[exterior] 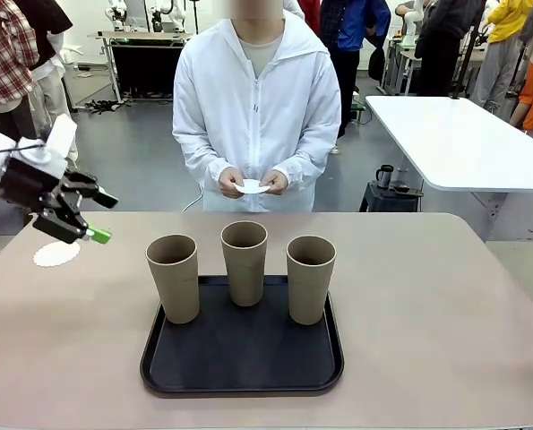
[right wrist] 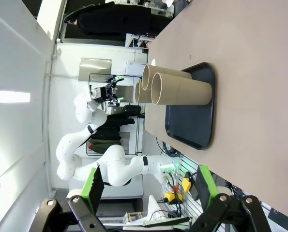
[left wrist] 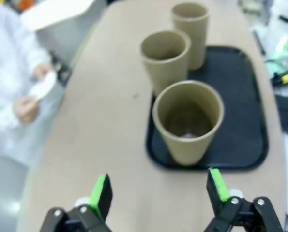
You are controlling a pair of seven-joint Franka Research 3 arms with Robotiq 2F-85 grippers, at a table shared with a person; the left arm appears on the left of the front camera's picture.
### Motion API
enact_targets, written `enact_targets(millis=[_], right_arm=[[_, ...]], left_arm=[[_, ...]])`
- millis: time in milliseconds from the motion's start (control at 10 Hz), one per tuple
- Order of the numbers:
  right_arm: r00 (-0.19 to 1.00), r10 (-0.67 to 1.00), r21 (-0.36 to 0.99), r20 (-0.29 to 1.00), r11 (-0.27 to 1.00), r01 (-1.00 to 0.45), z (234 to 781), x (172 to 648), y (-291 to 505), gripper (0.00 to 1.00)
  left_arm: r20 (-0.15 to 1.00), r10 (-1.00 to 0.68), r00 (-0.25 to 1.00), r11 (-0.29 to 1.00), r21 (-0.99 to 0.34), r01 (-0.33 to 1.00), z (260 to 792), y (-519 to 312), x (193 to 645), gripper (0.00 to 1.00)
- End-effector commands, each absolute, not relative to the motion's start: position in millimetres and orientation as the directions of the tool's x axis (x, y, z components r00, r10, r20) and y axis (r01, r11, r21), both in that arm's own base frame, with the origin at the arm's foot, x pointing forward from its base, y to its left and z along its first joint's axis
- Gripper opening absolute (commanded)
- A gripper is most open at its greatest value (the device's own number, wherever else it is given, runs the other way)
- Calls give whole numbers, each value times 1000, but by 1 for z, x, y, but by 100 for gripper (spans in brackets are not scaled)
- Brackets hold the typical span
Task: Place coasters on the table and set cups on them.
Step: Pick up one Reusable plastic cup and place it on a coaster set by the human.
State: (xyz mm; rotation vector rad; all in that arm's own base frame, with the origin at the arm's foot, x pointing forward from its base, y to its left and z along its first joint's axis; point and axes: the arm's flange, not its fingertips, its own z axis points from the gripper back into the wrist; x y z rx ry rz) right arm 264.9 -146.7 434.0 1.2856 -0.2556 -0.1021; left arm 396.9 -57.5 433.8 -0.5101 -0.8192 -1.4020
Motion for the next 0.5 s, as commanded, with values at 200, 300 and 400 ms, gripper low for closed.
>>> enact_targets(millis=[200, 300, 400], right_arm=[[966, -218, 961, 139, 266, -78, 435, 267, -147, 100], [966, -218, 961, 139, 266, -78, 435, 267, -147, 100], [966, -218, 961, 139, 266, -78, 435, 267, -147, 100]], left_arm=[[819, -574, -3, 9, 11, 1000, 368, -64, 403, 100], [831, -556, 3, 29, 15, 999, 360, -61, 398, 100], [839, -544, 31, 43, -10, 999, 355, -60, 401, 100]])
